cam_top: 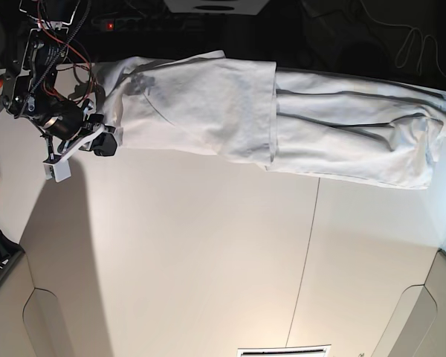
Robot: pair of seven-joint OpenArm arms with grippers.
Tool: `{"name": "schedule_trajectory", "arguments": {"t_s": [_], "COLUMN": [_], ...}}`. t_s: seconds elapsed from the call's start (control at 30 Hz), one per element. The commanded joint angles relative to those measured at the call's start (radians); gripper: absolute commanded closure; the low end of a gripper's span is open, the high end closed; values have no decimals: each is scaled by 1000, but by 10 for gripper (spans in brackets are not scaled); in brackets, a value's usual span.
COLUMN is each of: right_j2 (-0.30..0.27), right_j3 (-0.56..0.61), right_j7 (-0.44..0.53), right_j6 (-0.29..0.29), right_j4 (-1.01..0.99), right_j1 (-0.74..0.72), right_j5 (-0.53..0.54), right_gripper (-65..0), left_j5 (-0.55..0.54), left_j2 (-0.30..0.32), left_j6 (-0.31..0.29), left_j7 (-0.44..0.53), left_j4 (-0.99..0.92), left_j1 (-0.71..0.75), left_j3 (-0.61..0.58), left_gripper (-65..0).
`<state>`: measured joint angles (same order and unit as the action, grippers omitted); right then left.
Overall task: Layout the t-shirt on the table in an organized manner, then fold the t-shirt properly
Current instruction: 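Hold the folded strip ends with both grippers and straighten it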
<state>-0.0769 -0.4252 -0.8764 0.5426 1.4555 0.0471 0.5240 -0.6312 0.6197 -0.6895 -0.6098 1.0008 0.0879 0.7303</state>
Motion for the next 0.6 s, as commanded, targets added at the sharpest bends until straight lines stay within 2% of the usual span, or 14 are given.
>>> {"name": "schedule_trajectory", "arguments": {"t_s": [0.0,0.17,0.33,0.57], "right_j2": [-6,-6,-6,-6], "right_j3": [-1,-1,-1,-1], "right_j7": [12,12,12,12], "right_j6": [4,4,4,4], "right_j4": [18,18,18,18], "right_j1": [-11,-11,-11,-11], "right_j5": [18,18,19,18], "right_gripper": [0,0,0,0], "left_j5": [-23,-42,-61,-203], "left_j2": [35,40,33,15], "left_j6": [-9,-9,-9,-9], "left_j7": [33,71,75,-58], "left_j4": [-44,-270,-330,-330], "left_j1": [-32,-116,-129,-129], "left_j3": [4,4,1,1], "left_gripper": [-423,-423,-423,-423]}}
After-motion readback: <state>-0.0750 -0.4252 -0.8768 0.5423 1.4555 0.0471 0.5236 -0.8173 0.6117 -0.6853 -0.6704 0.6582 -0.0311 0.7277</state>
